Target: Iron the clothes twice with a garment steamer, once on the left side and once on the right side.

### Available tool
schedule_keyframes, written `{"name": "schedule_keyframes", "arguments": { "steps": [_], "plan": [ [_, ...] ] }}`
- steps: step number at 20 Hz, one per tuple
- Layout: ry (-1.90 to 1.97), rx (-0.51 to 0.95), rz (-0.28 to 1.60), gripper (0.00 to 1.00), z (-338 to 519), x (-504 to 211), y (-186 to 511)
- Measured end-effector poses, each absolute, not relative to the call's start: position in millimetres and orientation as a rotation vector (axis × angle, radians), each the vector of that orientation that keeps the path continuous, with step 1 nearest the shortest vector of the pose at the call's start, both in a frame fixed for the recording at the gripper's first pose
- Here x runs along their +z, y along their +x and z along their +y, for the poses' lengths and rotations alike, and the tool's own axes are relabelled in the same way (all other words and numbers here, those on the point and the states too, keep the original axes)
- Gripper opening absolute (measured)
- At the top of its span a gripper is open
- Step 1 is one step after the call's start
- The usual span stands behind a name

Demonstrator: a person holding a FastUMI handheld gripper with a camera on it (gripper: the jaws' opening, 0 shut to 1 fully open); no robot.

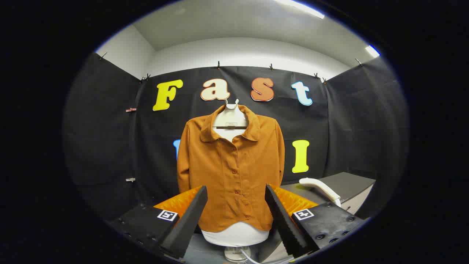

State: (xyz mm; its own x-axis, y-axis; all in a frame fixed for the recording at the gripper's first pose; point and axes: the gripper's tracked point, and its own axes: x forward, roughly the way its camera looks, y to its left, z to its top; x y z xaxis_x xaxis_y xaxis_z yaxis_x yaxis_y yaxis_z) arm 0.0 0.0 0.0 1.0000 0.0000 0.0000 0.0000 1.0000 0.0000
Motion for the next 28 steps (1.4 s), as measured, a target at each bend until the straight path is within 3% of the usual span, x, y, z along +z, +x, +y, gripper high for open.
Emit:
{"name": "schedule_keyframes", "arguments": {
  "steps": [28],
  "plan": [
    [-0.004, -0.072, 0.002, 0.99, 0.6, 1.3, -9.3]
  ]
}}
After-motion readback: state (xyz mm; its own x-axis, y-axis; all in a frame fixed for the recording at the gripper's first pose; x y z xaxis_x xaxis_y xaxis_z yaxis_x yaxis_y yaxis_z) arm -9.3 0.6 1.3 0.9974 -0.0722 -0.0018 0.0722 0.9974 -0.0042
